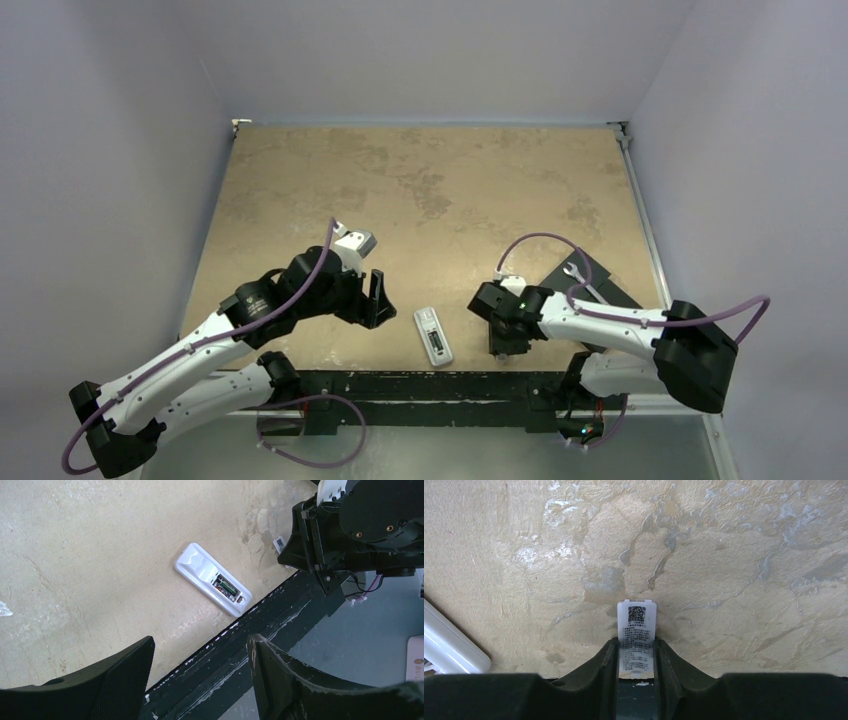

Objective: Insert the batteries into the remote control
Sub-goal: Pick up the battery cover at the center of the board, then load the battery cover into the remote control.

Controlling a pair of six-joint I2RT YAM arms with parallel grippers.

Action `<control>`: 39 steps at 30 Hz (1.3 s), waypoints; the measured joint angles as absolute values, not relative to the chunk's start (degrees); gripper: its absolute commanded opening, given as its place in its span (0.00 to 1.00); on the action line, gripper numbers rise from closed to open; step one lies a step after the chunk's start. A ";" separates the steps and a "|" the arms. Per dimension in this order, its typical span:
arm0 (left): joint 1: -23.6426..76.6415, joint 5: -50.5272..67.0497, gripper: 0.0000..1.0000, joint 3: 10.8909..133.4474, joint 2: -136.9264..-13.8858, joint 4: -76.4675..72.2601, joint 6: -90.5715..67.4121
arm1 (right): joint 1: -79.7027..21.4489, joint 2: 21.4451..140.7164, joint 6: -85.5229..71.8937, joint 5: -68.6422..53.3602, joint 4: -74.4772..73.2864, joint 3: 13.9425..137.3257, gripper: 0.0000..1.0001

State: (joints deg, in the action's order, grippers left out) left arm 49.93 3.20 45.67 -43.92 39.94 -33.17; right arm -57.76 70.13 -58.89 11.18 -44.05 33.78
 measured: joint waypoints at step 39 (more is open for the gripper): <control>49.95 2.68 0.69 45.67 -42.13 39.97 -33.21 | -70.08 87.26 -55.61 10.90 -47.66 58.54 0.15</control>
